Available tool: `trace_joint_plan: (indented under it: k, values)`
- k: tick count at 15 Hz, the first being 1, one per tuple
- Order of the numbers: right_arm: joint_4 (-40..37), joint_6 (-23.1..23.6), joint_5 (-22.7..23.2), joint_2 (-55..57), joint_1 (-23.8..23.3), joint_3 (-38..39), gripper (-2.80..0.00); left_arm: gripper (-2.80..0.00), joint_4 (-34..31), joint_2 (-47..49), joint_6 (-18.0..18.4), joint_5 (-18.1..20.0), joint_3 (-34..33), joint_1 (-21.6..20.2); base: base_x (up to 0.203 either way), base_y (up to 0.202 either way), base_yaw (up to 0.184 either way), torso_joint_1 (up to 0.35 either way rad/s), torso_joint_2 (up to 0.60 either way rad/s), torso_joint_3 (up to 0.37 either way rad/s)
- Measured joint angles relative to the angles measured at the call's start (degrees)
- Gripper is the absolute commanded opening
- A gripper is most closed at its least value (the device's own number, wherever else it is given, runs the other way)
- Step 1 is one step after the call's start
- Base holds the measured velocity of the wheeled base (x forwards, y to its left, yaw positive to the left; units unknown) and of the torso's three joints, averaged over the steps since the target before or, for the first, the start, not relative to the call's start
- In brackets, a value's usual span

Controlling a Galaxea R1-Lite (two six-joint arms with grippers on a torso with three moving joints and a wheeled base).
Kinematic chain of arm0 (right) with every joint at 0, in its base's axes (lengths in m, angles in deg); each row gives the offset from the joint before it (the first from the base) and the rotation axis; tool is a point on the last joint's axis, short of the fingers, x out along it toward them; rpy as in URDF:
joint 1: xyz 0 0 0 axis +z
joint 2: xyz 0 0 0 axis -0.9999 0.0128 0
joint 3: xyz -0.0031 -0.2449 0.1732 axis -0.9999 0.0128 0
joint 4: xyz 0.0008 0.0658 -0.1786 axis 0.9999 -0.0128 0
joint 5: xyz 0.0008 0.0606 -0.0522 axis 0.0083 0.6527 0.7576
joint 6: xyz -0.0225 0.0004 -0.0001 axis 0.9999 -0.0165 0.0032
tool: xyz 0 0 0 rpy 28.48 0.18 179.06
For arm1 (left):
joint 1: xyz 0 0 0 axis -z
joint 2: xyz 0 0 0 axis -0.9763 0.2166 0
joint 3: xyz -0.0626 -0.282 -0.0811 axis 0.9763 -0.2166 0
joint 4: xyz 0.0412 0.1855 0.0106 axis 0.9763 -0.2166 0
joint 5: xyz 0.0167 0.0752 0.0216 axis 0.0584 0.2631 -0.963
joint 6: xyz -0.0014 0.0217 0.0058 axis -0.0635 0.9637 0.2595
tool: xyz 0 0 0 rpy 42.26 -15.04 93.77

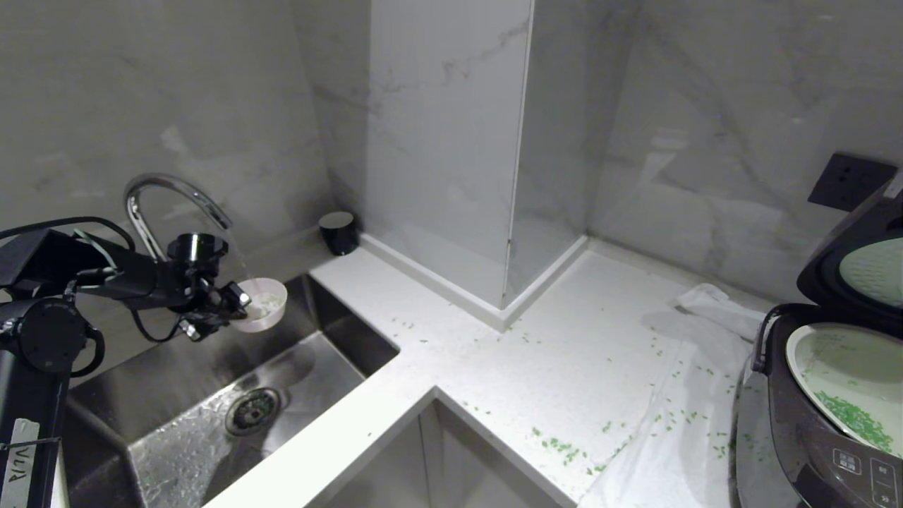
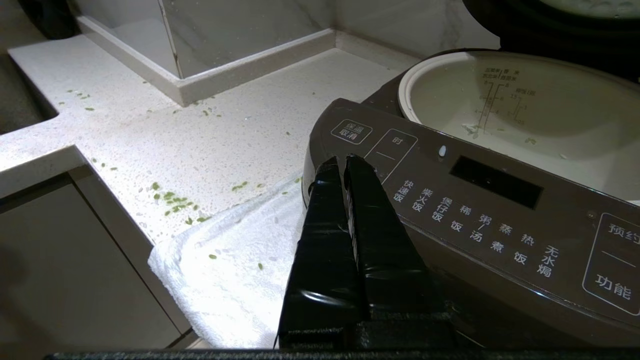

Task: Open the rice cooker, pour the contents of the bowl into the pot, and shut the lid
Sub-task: Fill a bowl with water from the tap

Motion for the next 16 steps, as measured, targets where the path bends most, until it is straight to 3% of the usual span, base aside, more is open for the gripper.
trace_joint_plan:
  k: [16]
  values:
    - [0.0, 0.0, 0.0, 0.0, 0.0, 0.0, -2.80, -2.80, 0.0, 0.0, 0.0, 0.0, -0.1, 0.0, 0.000, 0.000, 0.000, 0.000, 0.00, 0.000]
